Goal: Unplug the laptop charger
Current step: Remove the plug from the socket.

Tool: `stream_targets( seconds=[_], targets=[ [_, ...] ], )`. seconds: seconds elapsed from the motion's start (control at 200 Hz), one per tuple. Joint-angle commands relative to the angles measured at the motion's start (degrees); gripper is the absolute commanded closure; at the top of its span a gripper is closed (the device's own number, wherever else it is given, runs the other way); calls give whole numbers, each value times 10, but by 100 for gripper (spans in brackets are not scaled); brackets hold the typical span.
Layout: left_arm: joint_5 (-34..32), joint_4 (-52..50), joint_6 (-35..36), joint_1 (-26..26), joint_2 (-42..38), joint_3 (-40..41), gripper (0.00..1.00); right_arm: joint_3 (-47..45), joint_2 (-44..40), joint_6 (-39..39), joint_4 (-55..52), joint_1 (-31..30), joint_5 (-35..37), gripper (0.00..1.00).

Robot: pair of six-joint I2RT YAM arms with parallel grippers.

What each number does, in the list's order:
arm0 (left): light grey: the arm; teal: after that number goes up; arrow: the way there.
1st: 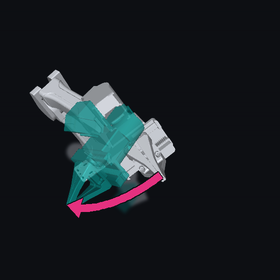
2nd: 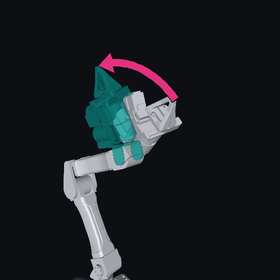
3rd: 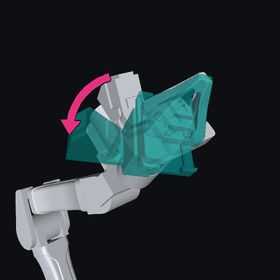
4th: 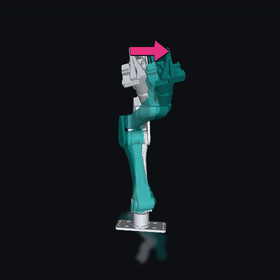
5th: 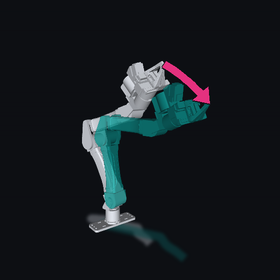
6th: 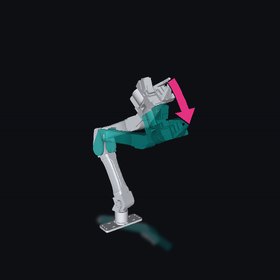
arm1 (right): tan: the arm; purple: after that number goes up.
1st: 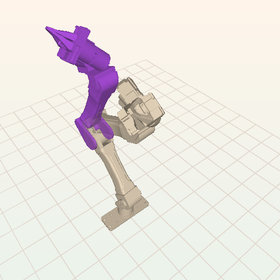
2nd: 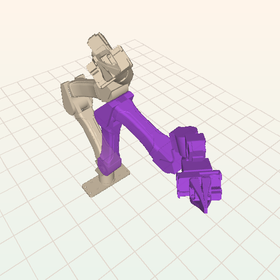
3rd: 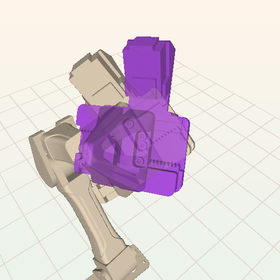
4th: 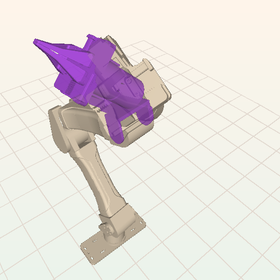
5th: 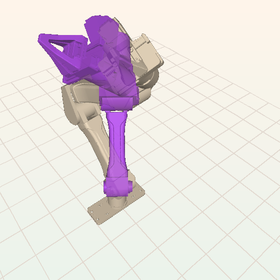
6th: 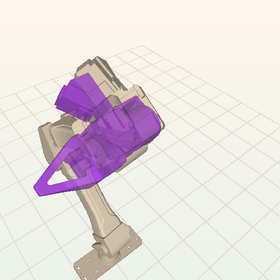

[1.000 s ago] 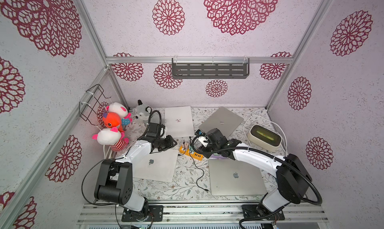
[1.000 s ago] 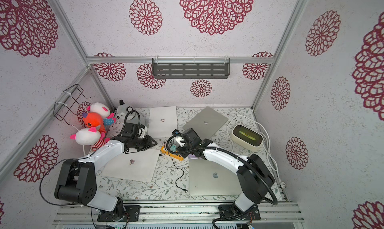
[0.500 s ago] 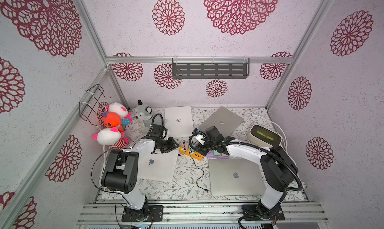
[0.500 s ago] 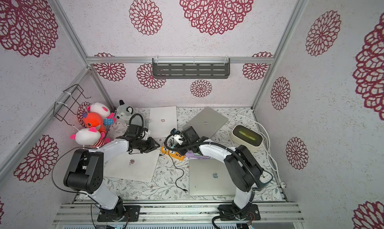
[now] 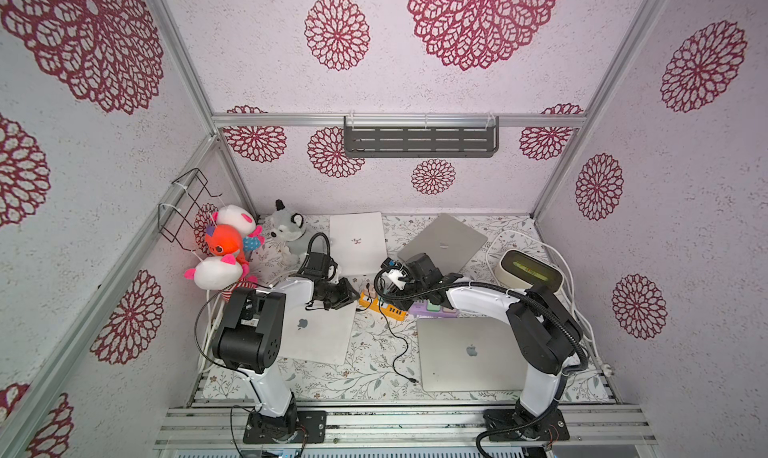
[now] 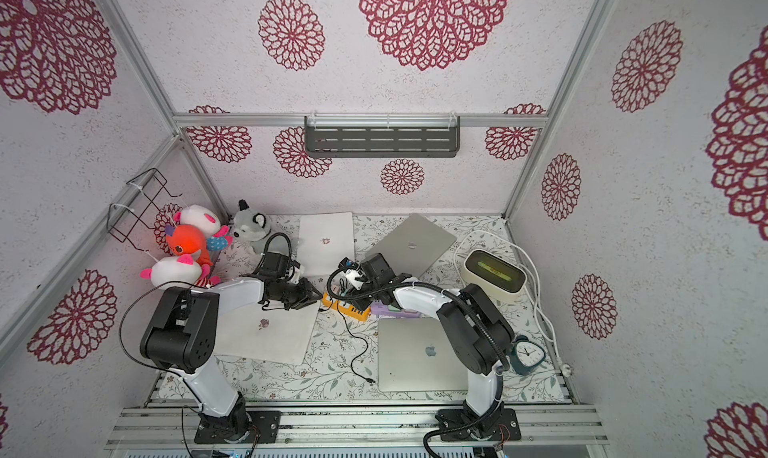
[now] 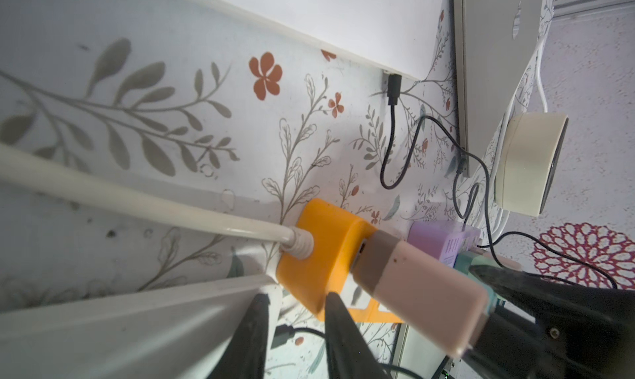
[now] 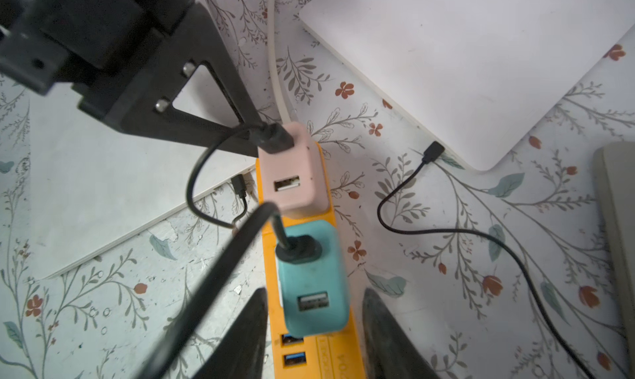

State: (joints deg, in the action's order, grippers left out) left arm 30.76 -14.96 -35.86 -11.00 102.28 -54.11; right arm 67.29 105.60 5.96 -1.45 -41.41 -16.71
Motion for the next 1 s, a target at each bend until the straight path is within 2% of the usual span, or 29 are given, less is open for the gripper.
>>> stream_targets(
  seconds=[0.0, 0.325, 0.6, 0.761, 0.871, 0.996],
  targets=[
    [-2, 18, -6, -8, 16, -3, 68, 20, 0, 1, 15, 2, -10, 54],
    [-27, 7, -2, -20, 32, 3, 69, 27, 11, 6, 18, 2, -12, 58],
    [-61, -13, 2, -31, 38, 4, 75, 27, 17, 20, 4, -2, 3, 63],
    [-76, -20, 4, -34, 39, 8, 77, 29, 17, 29, 1, -5, 0, 72],
    [-86, -26, 8, -36, 40, 11, 78, 24, 13, 23, 14, -1, -30, 83],
    [-105, -35, 12, -43, 43, 13, 78, 26, 14, -13, 31, 9, -71, 89]
  ],
)
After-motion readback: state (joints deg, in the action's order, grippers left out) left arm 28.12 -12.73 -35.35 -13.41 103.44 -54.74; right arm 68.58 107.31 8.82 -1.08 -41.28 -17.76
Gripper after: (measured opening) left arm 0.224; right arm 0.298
